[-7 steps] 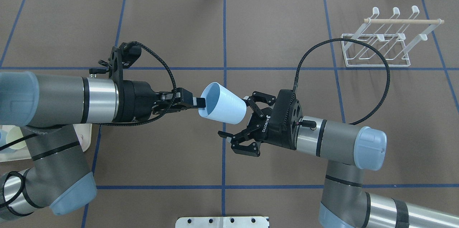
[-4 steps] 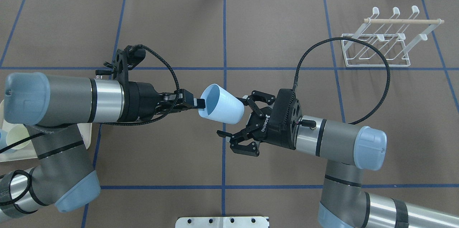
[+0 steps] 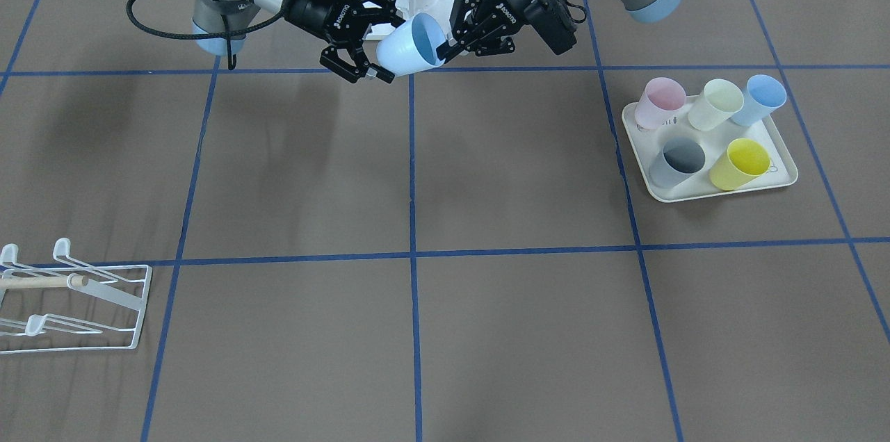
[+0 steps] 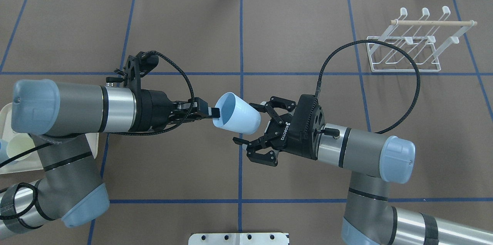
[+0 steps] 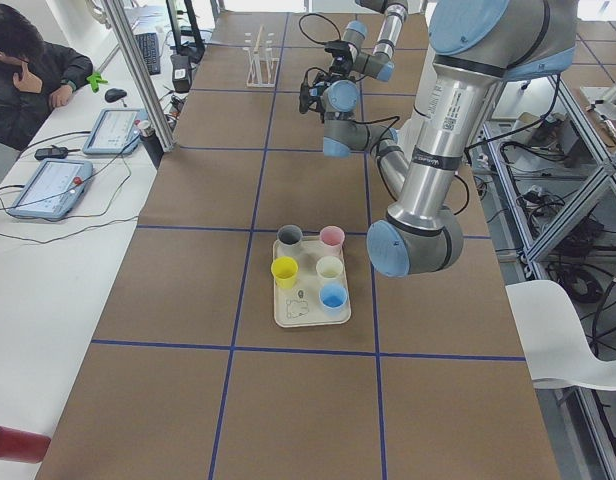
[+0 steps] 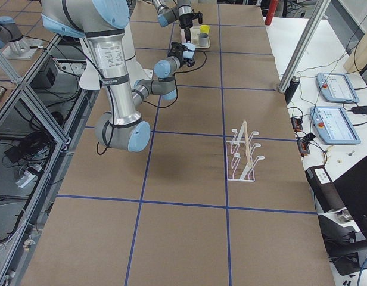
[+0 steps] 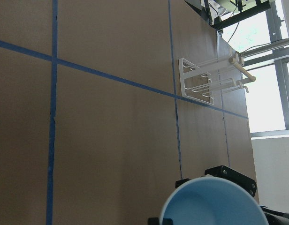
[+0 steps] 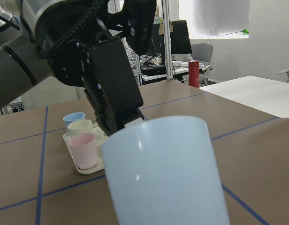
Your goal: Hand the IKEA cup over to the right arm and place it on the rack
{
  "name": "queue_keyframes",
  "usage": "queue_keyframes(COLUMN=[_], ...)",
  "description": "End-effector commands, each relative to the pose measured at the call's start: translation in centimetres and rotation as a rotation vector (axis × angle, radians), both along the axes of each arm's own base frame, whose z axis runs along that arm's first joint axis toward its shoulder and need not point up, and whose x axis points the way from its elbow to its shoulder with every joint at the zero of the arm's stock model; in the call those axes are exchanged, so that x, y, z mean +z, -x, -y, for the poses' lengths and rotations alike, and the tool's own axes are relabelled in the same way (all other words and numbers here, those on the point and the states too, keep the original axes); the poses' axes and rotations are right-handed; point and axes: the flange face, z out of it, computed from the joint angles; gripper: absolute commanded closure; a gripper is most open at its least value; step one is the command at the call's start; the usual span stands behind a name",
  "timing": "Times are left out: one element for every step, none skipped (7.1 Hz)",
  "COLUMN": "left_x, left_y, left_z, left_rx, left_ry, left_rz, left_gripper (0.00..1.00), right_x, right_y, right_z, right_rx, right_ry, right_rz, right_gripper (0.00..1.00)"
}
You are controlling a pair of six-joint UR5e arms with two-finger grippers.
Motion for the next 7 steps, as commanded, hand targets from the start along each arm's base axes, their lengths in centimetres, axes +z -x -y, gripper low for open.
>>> queue_keyframes(left_x=[0.0, 0.0, 0.0, -0.3, -1.1, -1.7, -1.4], left_y=[-0.1, -0.1, -0.1, 0.2, 0.9, 1.9, 2.8], left_z=[-0.1, -0.1, -0.1, -0.3, -0.3, -0.4, -0.1], left_rx=[0.003, 0.003, 0.004, 0.010, -0.010, -0.012, -0.025], left_ry=[0.000, 0.000, -0.003, -0.009, -0.020, -0.044, -0.070], left_rz=[0.000, 0.000, -0.001, -0.009, -0.028, -0.037, -0.025], left_gripper=[1.00, 1.00, 1.00, 0.36, 0.00, 0.00, 0.00], right_x=[0.0, 0.2, 0.5, 0.5, 0.7, 0.9, 1.2], right_y=[0.0, 0.3, 0.5, 0.6, 0.6, 0.7, 0.5], right_z=[0.0, -0.6, -1.2, -1.4, -1.5, -1.6, -1.6], right_rx=[0.000, -0.011, -0.023, -0.027, -0.029, -0.030, -0.026], right_ry=[0.002, 0.000, -0.004, -0.004, -0.003, 0.001, 0.013], right_rz=[0.002, 0.013, 0.021, 0.021, 0.018, 0.017, 0.016], right_gripper=[0.31, 0.53, 0.70, 0.80, 0.82, 0.88, 0.97])
